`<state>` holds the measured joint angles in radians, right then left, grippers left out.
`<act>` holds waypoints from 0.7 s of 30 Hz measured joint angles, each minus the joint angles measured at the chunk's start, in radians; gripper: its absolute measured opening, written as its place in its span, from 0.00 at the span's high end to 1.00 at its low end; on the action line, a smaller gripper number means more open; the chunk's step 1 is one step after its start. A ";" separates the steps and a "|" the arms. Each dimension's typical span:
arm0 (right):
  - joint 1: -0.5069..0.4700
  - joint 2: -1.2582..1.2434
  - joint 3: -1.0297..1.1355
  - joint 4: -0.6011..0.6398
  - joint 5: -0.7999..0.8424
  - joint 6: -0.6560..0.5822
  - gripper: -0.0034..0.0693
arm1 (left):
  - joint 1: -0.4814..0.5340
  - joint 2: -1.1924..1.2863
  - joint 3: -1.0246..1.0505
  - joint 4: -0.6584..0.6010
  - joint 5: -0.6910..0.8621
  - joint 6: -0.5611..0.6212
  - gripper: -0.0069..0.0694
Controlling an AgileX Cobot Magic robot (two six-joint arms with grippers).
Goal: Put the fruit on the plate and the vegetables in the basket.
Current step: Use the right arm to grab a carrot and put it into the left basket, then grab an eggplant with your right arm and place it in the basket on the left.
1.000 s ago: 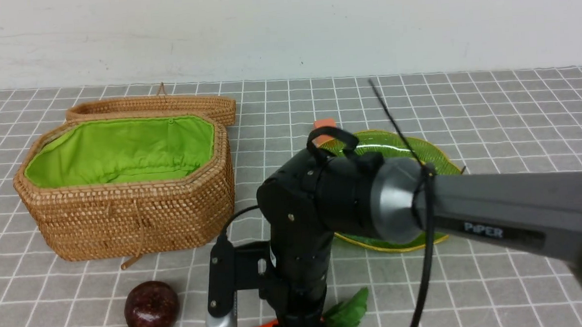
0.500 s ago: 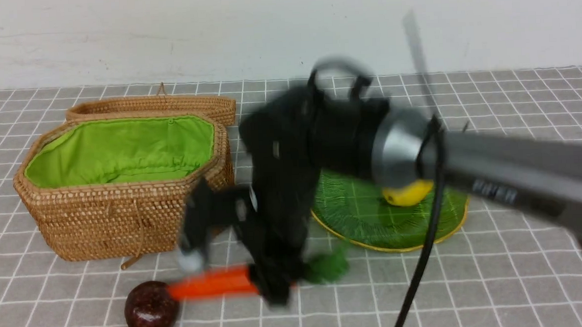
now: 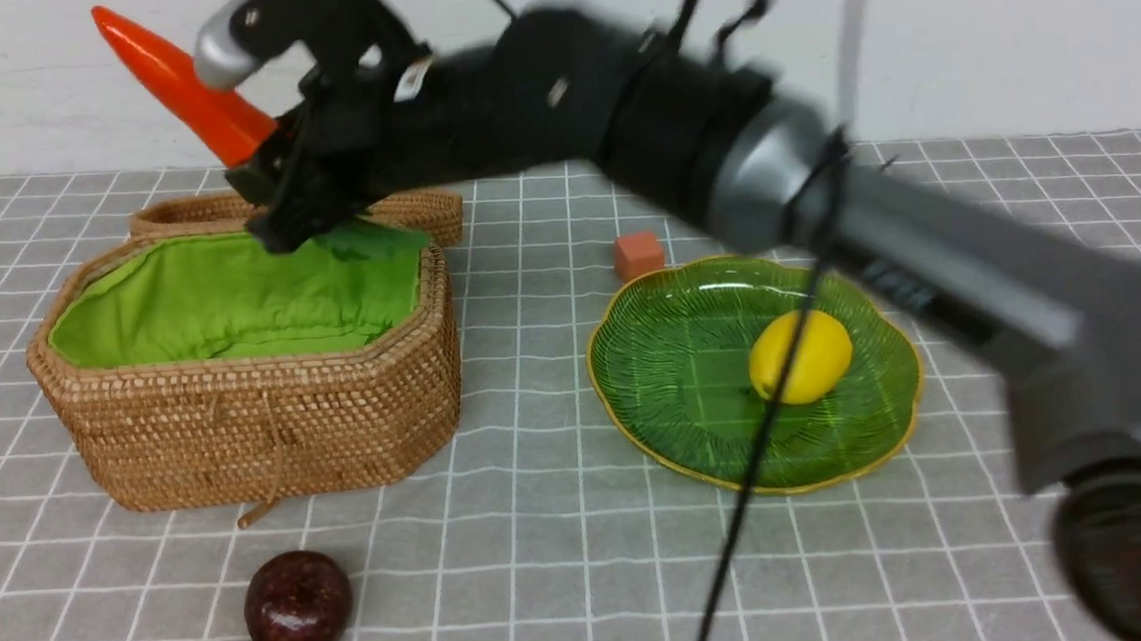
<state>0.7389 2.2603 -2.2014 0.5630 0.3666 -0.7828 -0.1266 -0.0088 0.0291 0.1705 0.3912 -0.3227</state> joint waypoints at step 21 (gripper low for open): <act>-0.007 -0.182 -0.001 -0.231 0.739 0.013 0.19 | 0.000 0.000 0.000 0.000 0.000 0.000 0.60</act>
<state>0.7316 2.0780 -2.2026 0.3319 1.1058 -0.7698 -0.1266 -0.0088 0.0291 0.1705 0.3912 -0.3227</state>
